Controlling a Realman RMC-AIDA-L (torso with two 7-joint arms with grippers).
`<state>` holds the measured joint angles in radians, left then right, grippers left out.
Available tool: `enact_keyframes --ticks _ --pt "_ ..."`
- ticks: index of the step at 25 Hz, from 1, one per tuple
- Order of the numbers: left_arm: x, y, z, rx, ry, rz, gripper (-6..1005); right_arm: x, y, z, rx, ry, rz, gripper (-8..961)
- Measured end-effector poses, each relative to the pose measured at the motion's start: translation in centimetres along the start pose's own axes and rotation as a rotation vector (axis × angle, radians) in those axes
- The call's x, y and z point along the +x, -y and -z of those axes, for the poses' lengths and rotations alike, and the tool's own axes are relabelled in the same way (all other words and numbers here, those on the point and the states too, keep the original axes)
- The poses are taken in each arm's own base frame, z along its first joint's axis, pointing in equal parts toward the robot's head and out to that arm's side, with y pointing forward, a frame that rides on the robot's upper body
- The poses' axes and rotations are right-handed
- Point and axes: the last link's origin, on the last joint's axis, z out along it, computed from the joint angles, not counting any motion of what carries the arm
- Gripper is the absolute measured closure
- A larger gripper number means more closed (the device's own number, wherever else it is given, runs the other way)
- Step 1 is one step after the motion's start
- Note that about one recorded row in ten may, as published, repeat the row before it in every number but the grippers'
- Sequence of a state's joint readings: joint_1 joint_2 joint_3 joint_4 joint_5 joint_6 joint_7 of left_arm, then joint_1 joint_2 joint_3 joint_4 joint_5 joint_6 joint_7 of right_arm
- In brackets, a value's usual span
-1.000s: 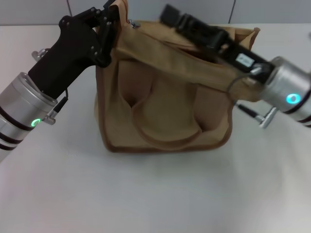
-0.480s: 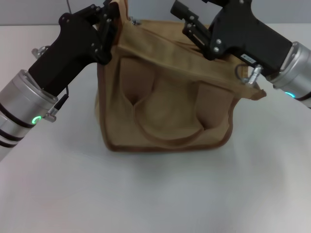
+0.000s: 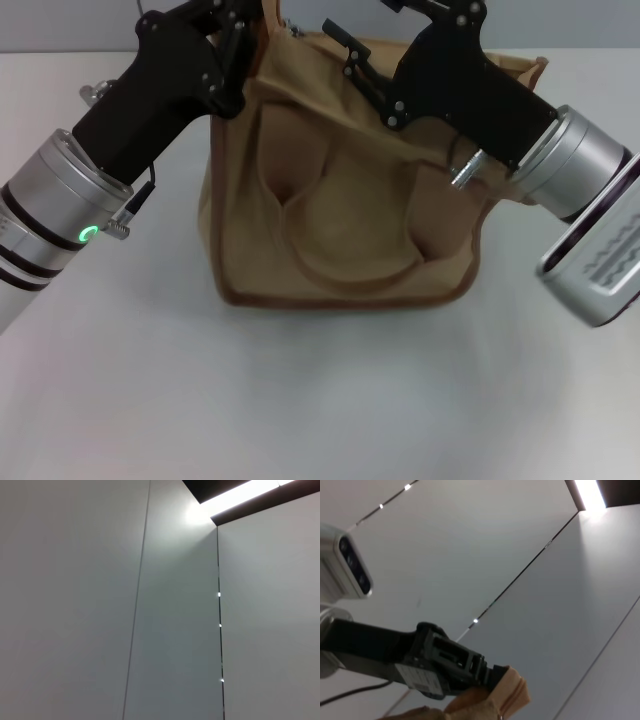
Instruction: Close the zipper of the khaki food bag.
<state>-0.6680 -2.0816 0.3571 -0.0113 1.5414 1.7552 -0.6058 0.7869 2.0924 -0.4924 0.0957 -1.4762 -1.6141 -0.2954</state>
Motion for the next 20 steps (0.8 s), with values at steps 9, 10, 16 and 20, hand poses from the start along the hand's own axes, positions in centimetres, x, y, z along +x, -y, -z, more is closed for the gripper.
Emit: enact_keyframes --ticks 9,10,16,20 --pt "0.0 -0.1 -0.1 0.008 -0.008 0.01 991 0.6 -0.7 -0.2 0.005 -0.06 0.024 574" --pt "0.0 -0.1 -0.1 0.008 -0.008 0.01 991 0.6 -0.8 -0.3 0.001 -0.061 0.021 574" --pt "0.0 -0.1 -0.4 0.0 -0.01 0.011 991 0.5 -1.1 -0.5 -0.018 -0.057 0.018 575" --pt "-0.1 -0.2 -0.4 -0.001 -0.01 0.015 991 0.5 -1.3 -0.6 -0.026 -0.054 0.017 575"
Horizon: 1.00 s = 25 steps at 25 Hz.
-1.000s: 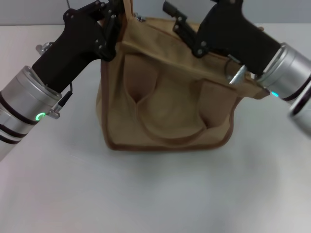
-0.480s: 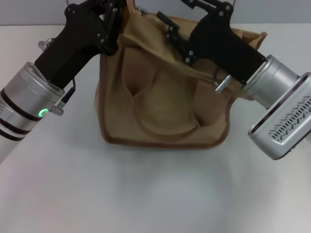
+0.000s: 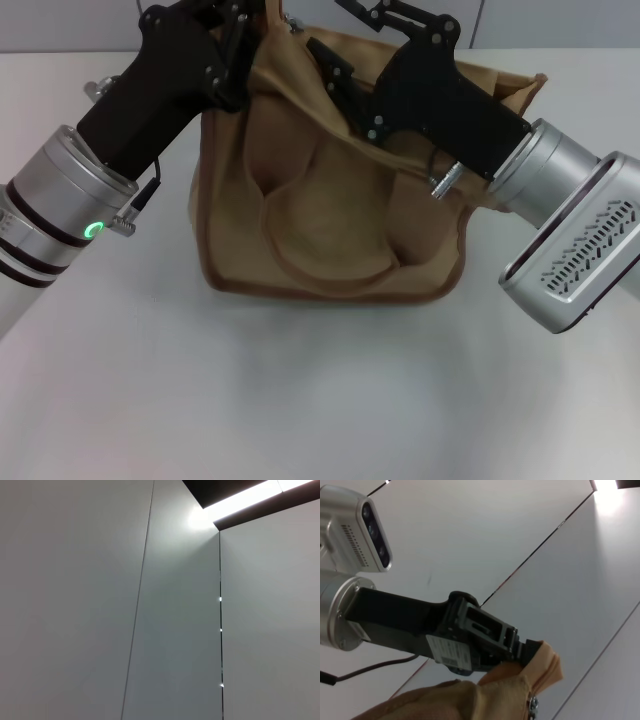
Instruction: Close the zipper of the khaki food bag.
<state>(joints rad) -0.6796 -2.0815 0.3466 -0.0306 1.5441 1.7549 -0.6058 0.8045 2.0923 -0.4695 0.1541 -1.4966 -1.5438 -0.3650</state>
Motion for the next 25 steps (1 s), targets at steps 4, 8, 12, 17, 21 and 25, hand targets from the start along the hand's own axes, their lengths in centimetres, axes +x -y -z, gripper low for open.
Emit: enact_keyframes --ticks 4,8,12,17,21,25 --pt "-0.1 -0.2 -0.2 -0.006 -0.001 0.009 991 0.0 0.1 -0.5 -0.007 0.0 0.003 573" --pt "-0.2 -0.4 -0.4 -0.012 -0.001 0.018 991 -0.1 0.0 -1.2 -0.02 0.004 0.003 573" --pt "-0.2 -0.4 -0.5 -0.015 -0.001 0.019 991 -0.3 -0.2 -1.7 -0.017 0.009 0.028 572" --pt "-0.2 -0.4 -0.5 -0.013 -0.003 0.018 991 -0.4 -0.3 -1.6 -0.014 0.015 0.029 572" --pt "-0.4 -0.2 -0.5 -0.003 0.01 0.018 991 -0.5 -0.3 -1.6 -0.01 0.02 0.028 573" --pt "-0.5 -0.1 -0.6 0.001 0.017 0.018 991 -0.7 -0.2 -1.4 -0.001 0.031 0.027 573"
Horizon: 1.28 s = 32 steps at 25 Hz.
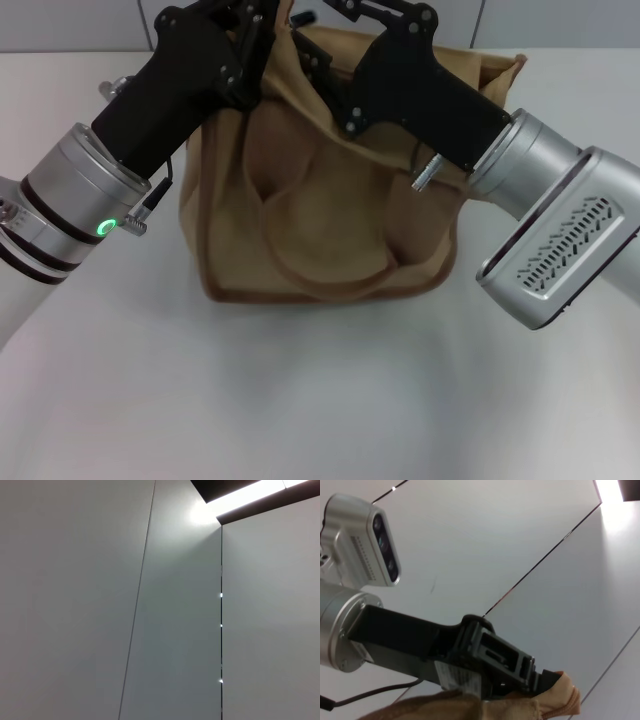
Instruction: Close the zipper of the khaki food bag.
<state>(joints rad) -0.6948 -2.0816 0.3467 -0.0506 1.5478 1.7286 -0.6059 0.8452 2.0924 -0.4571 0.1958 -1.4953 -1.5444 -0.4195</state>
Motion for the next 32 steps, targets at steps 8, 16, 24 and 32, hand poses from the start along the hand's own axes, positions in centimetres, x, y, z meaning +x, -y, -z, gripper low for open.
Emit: enact_keyframes --ticks 8,16,24,32 --pt "-0.01 0.03 0.0 0.002 0.001 0.0 991 -0.04 0.05 -0.02 0.001 0.004 0.001 605" --pt "-0.01 0.05 -0.01 0.003 0.001 0.0 991 0.02 -0.06 0.01 -0.005 -0.001 0.0 654" --pt "0.01 0.1 0.04 0.008 -0.001 -0.001 991 0.14 -0.12 0.09 -0.005 -0.011 -0.003 778" --pt "0.0 0.22 0.46 0.026 -0.002 -0.001 991 0.13 -0.21 0.4 0.0 -0.013 -0.008 842"
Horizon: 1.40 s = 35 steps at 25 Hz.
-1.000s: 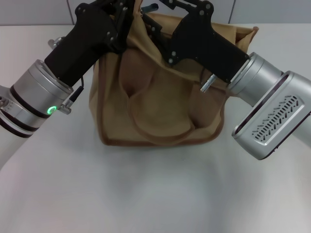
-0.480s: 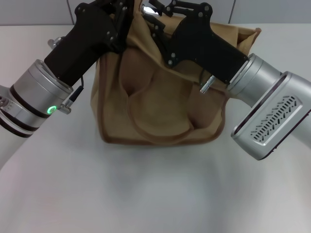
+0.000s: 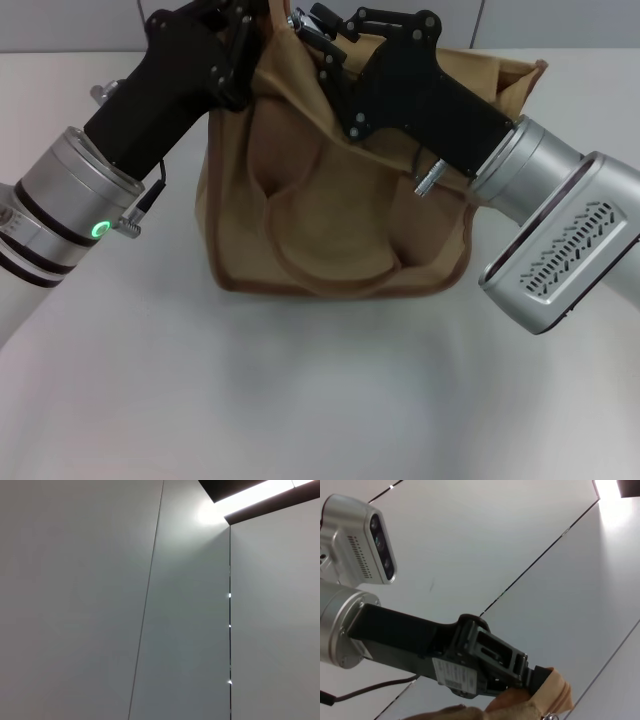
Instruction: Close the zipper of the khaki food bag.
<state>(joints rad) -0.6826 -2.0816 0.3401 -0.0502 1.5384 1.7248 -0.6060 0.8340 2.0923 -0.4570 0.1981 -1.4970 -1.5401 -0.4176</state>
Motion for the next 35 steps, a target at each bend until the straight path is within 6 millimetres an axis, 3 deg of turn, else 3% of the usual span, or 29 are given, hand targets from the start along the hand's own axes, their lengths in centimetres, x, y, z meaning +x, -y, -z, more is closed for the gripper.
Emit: enact_keyframes --ticks 12,18,35 --pt "0.08 0.11 0.0 0.008 -0.006 -0.001 991 0.17 0.15 0.17 0.017 -0.014 -0.014 867" --pt "0.09 0.14 0.0 0.01 -0.007 -0.001 991 -0.13 -0.08 0.73 0.017 0.003 -0.018 799" --pt "0.12 0.1 -0.27 0.002 -0.008 0.005 991 0.38 -0.1 0.2 0.0 -0.028 -0.028 772"
